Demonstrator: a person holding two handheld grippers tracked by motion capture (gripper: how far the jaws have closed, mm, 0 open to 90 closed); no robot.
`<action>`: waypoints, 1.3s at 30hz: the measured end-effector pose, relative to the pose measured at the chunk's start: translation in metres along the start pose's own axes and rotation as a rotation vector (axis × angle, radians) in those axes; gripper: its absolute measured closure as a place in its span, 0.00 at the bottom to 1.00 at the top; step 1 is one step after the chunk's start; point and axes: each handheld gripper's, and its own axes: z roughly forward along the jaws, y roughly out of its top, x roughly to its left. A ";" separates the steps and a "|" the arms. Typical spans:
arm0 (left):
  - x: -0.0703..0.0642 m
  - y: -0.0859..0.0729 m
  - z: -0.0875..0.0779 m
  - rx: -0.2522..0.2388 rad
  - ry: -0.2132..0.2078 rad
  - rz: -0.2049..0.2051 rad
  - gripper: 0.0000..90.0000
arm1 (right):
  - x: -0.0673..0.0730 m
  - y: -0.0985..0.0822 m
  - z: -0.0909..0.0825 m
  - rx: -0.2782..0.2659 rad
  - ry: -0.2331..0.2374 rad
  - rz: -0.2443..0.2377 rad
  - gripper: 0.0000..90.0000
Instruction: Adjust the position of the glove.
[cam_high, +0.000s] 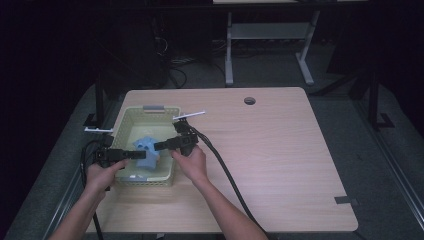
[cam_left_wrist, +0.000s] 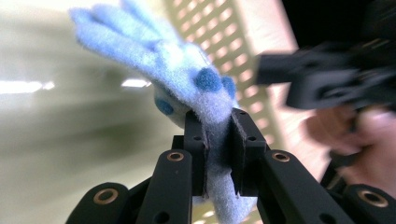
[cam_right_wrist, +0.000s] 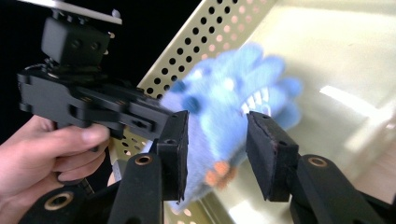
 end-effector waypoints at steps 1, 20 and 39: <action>-0.001 0.001 0.003 0.025 0.036 0.017 0.87 | 0.000 0.000 -0.004 -0.006 -0.002 -0.001 0.65; -0.005 0.017 0.016 0.166 0.249 0.002 0.60 | -0.005 -0.010 -0.050 -0.066 0.019 -0.035 0.65; -0.022 0.023 -0.002 0.025 0.203 0.037 0.61 | -0.025 -0.022 -0.084 -0.103 -0.009 -0.002 0.62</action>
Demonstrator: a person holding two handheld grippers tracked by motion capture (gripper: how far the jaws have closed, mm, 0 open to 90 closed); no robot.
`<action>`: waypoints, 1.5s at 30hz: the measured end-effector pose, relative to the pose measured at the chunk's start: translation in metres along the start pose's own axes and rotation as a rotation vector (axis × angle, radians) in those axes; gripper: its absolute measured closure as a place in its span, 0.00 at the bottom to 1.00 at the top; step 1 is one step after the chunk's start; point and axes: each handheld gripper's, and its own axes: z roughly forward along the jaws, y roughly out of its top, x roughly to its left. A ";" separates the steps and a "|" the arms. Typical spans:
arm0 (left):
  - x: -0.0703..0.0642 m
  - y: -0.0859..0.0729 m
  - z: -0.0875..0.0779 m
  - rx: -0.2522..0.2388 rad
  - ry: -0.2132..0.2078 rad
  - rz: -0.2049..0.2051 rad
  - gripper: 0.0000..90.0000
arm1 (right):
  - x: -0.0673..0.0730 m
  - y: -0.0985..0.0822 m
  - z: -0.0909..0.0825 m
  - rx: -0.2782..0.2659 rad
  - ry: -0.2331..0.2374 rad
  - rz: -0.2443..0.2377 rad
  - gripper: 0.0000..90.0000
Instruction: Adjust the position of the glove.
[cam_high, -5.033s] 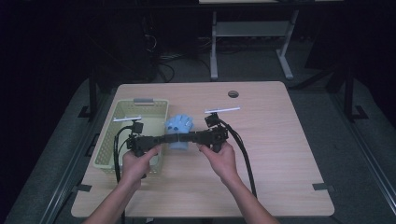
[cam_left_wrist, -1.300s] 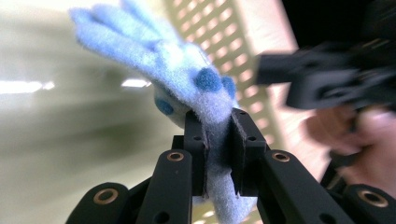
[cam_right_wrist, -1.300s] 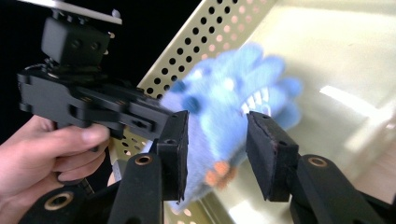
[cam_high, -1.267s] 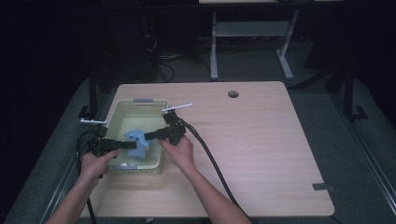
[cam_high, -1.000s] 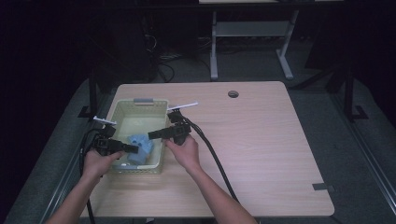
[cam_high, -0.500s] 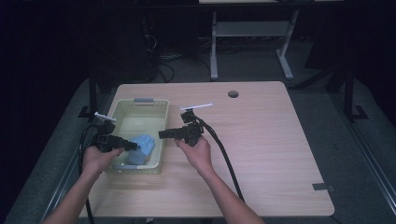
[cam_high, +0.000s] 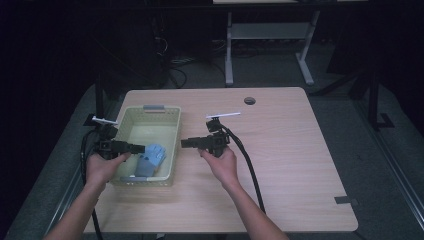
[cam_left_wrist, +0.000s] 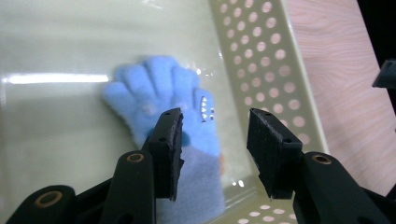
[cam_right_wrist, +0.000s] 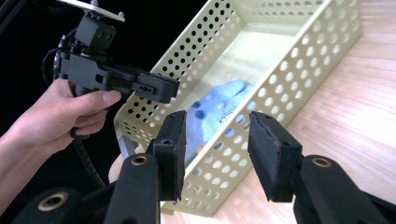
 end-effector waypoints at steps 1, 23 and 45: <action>-0.001 0.000 0.001 0.000 -0.002 0.005 0.61 | -0.002 -0.001 -0.002 -0.004 0.001 0.002 0.62; -0.035 0.001 0.009 -0.065 -0.137 0.076 0.54 | -0.023 -0.008 -0.033 -0.021 -0.019 0.038 0.55; -0.060 0.005 0.024 -0.090 -0.190 0.105 0.47 | -0.046 -0.014 -0.072 -0.066 -0.037 0.066 0.46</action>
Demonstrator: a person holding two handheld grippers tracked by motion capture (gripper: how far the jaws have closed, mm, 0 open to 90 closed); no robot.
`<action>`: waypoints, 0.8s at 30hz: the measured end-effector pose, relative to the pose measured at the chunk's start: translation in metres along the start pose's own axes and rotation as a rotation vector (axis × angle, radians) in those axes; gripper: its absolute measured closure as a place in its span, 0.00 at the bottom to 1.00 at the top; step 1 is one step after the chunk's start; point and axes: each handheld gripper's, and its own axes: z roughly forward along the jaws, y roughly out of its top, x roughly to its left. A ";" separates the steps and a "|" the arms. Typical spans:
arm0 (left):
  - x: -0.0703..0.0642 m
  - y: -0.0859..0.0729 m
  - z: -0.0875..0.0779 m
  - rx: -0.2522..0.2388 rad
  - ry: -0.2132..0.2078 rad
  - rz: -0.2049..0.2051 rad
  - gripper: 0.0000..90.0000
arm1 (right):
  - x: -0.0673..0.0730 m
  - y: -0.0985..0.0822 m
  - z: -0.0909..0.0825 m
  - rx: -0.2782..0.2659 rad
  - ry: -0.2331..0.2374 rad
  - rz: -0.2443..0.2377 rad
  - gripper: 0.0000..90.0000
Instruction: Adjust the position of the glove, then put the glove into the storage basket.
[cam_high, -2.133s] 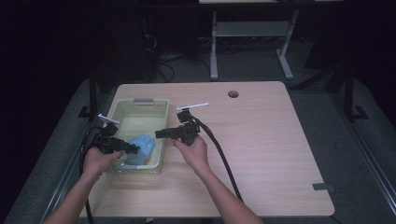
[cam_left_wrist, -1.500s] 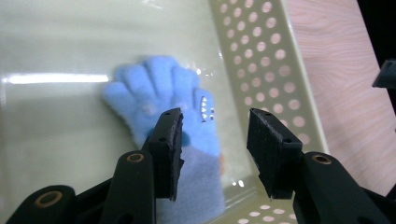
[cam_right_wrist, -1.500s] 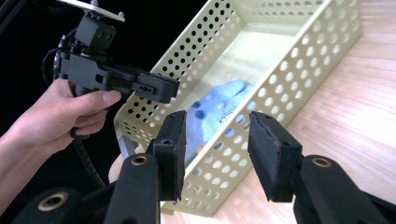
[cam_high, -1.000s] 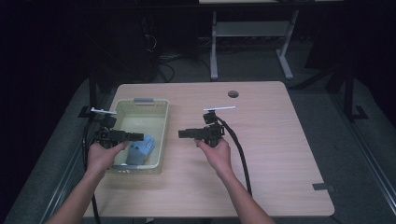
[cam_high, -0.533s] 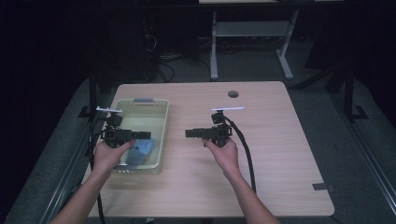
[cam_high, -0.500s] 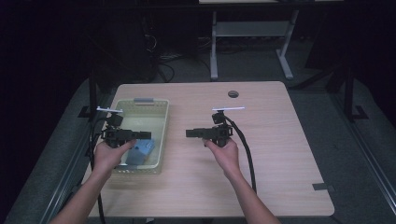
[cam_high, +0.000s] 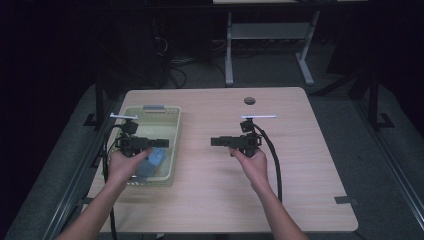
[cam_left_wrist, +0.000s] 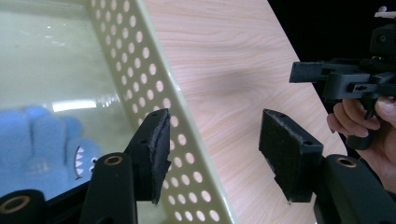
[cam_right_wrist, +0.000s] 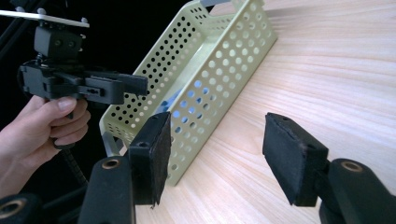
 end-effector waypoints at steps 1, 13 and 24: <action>-0.001 0.000 0.001 -0.002 -0.003 0.004 0.46 | -0.001 0.000 -0.001 -0.002 -0.003 0.001 0.45; -0.019 0.002 0.013 -0.003 -0.040 0.036 0.42 | -0.009 -0.003 -0.018 -0.020 -0.021 0.009 0.43; -0.030 0.001 0.024 0.004 -0.069 0.049 0.40 | -0.017 -0.009 -0.033 -0.029 -0.042 0.015 0.42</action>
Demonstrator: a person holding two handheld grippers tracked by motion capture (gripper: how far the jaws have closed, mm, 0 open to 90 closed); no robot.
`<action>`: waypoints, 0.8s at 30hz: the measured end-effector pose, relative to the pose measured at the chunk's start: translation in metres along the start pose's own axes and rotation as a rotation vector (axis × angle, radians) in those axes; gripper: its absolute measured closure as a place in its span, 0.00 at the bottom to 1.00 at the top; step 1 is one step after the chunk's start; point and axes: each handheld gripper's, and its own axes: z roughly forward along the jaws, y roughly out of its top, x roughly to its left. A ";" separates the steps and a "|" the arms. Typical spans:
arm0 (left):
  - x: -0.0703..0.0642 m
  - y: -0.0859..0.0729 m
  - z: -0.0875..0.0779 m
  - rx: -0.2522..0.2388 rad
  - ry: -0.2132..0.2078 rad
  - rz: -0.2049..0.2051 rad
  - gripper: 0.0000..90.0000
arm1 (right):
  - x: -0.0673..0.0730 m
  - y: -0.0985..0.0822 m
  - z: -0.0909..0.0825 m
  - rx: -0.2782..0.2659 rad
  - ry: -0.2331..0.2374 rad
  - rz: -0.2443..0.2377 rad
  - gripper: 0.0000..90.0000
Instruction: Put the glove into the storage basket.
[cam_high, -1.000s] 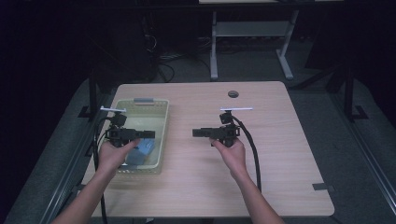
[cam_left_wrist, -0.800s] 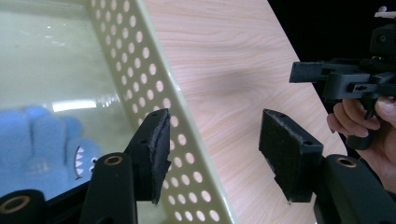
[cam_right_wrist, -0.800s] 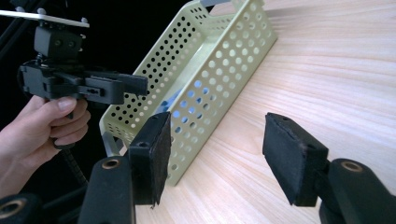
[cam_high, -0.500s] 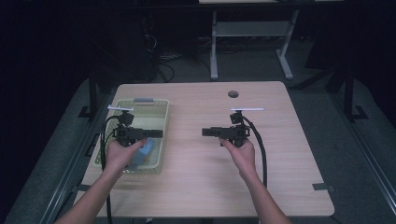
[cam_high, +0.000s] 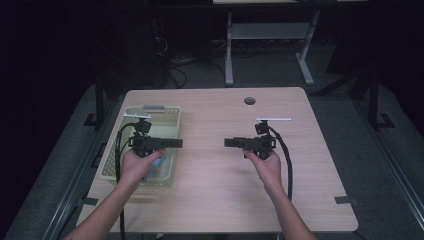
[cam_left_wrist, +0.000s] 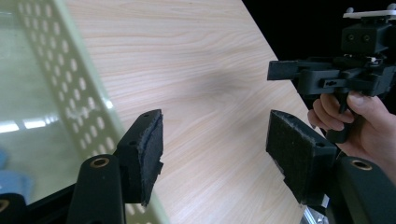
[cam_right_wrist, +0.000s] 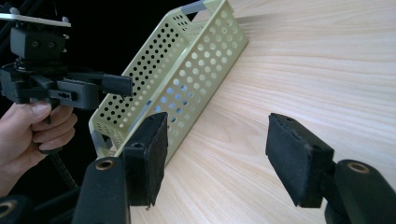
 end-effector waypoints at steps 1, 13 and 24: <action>-0.001 0.000 0.001 -0.001 -0.003 0.002 0.40 | -0.001 0.000 -0.002 -0.001 -0.003 -0.002 0.42; -0.014 -0.002 0.020 0.006 -0.042 0.025 0.38 | -0.015 -0.008 -0.020 -0.009 -0.024 0.014 0.41; -0.027 -0.009 0.040 0.026 -0.072 0.055 0.37 | -0.029 -0.019 -0.039 -0.020 -0.050 0.035 0.40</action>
